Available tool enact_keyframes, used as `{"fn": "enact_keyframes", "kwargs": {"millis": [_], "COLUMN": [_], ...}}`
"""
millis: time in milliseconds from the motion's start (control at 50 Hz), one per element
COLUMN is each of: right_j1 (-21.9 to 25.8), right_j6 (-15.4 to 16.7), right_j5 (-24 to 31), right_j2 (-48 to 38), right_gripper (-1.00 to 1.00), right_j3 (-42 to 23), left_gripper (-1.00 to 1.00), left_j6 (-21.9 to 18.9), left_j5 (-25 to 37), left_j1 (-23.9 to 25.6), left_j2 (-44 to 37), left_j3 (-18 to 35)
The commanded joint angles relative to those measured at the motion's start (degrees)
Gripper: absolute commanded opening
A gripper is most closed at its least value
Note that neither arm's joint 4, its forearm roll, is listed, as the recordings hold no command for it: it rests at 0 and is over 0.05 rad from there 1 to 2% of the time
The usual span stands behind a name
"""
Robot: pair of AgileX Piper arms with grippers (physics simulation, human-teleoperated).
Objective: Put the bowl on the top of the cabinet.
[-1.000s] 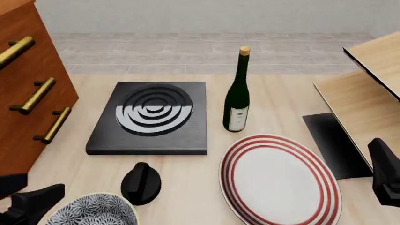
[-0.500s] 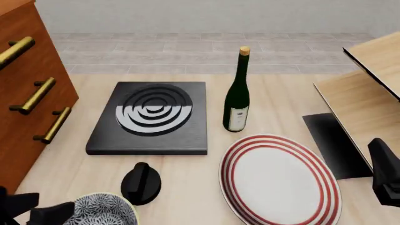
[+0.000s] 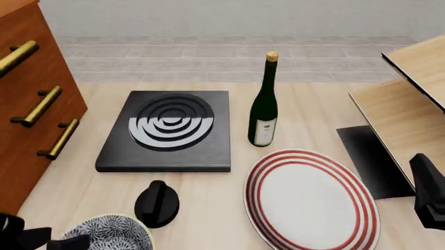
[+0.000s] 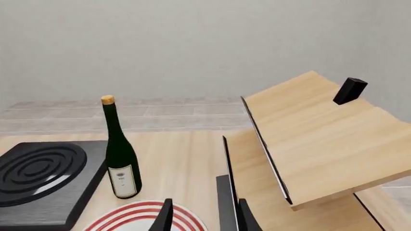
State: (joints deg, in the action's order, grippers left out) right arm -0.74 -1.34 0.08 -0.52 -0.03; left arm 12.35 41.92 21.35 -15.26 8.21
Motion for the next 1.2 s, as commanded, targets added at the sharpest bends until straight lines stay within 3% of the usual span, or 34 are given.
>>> {"fn": "enact_keyframes", "kwargs": {"millis": [20, 320, 900, 920, 940, 960, 1200], "right_j1": [0.0, 0.2, 0.1, 0.1, 0.1, 0.1, 0.1], "right_j6": [0.1, 0.6, 0.7, 0.7, 0.8, 0.8, 1.0], "right_j5": [-0.2, -0.4, -0.4, -0.4, -0.4, -0.5, -0.1], "right_j2": [-0.2, -0.4, -0.5, -0.5, -0.5, -0.6, -0.2], "right_gripper": [1.00, 1.00, 1.00, 1.00, 1.00, 1.00, 1.00], "right_j3": [0.0, 0.0, 0.0, 0.0, 0.0, 0.0, 0.0], "left_gripper": [1.00, 1.00, 1.00, -1.00, -1.00, -1.00, -1.00], "left_j6": [2.1, 4.4, 7.6, 4.5, 3.0, 5.3, 5.8], "left_j5": [-1.8, -4.9, -4.4, -5.3, -5.2, -4.9, -4.4], "left_j1": [0.5, 1.6, 3.4, 2.0, 0.3, 2.9, 1.7], "left_j2": [0.7, 0.8, 1.4, 0.3, 0.0, 0.7, 2.0], "left_j3": [-3.4, -7.6, -8.2, -8.2, -8.2, -8.2, -8.2]}}
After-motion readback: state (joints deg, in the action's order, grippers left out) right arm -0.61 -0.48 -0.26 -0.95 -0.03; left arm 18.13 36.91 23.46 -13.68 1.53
